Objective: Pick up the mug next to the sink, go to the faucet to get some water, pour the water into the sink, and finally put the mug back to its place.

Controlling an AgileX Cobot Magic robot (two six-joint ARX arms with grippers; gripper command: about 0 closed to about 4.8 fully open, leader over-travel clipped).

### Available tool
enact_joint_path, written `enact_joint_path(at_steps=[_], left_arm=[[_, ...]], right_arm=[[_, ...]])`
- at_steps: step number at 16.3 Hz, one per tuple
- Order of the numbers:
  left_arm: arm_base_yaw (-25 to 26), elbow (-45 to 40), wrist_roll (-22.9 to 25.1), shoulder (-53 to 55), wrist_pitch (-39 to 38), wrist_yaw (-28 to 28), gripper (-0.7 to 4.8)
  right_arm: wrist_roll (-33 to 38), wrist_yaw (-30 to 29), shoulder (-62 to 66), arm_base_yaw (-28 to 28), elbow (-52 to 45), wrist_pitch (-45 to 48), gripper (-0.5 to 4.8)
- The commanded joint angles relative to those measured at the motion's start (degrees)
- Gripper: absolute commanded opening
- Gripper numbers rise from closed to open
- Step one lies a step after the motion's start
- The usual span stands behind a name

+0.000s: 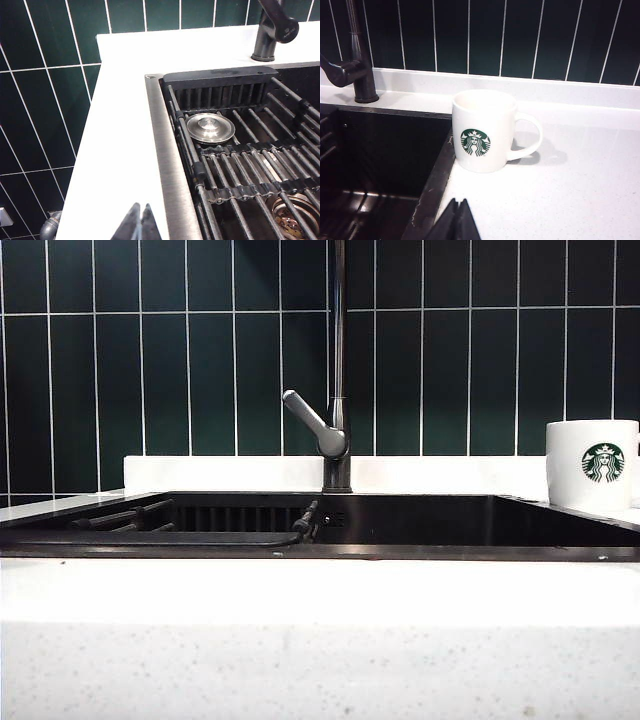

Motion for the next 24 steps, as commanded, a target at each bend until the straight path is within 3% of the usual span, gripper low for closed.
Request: enact_joint_path(at_steps=[1, 5, 8, 12, 24], left_arm=[[0.20, 0.22, 0.22, 0.02, 0.35, -1.84, -0.06], [0.37, 0.20, 0.11, 0.02, 0.48, -3.37, -0.06], [3.41, 0.22, -3.80, 1.51, 3.48, -1.49, -0.06], [6.62, 0.22, -3.82, 1.60, 3.76, -0.76, -0.06], [6.56, 0.22, -3.85, 1.60, 3.76, -0.74, -0.06]], right_arm=[[0.02, 0.22, -0.17, 0.13, -0.33, 0.94, -0.06], [0.02, 0.22, -0.17, 0.13, -0.33, 0.92, -0.05], [0.02, 0.20, -0.17, 0.13, -0.33, 0.90, -0.06], [0.02, 0.22, -0.15, 0.15, -0.33, 0.87, -0.06], [0.02, 0.22, -0.17, 0.20, -0.33, 0.72, -0.05]])
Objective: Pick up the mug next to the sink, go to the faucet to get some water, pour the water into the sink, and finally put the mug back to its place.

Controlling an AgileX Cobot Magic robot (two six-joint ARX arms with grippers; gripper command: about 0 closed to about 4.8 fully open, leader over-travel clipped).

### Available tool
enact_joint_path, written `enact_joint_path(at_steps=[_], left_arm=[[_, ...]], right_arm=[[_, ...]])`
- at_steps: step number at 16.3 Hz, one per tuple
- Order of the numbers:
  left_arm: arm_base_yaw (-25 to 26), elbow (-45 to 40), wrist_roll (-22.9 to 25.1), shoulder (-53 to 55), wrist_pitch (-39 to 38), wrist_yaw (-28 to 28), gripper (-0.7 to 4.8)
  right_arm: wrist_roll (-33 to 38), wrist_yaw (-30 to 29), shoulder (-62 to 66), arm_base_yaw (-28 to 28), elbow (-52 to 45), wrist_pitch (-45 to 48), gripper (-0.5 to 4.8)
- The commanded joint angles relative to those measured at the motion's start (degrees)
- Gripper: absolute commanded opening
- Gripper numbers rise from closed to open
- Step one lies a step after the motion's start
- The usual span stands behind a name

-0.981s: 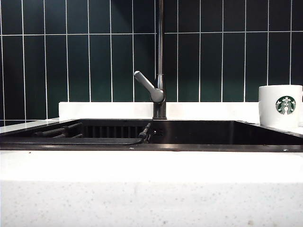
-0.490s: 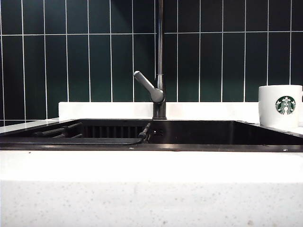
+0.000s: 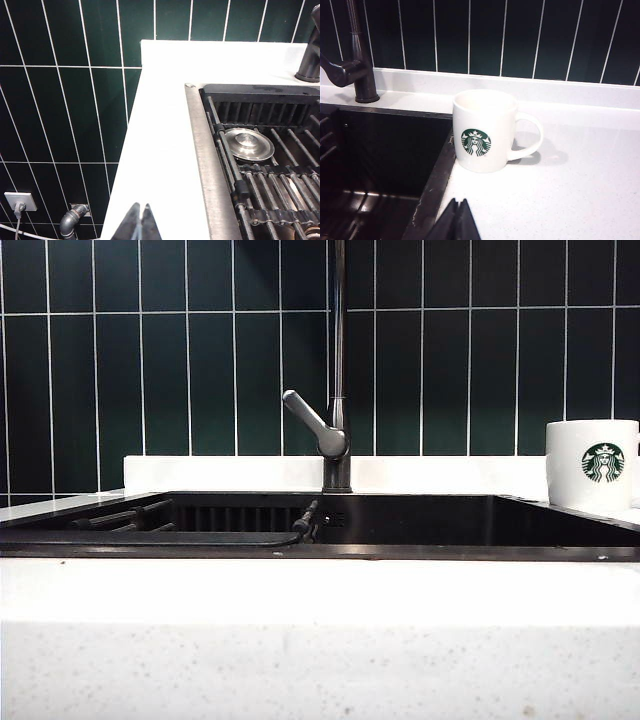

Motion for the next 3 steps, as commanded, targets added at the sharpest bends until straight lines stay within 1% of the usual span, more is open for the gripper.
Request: enact_joint_path(at_steps=[1, 3], left_arm=[[0.00, 0.22, -0.28, 0.02, 0.68, 0.11, -0.06], [0.00, 0.22, -0.28, 0.02, 0.68, 0.13, -0.06]], right_arm=[[0.04, 0.17, -0.17, 0.11, -0.33, 0.74, -0.05], [0.04, 0.17, -0.17, 0.11, -0.33, 0.74, -0.05]])
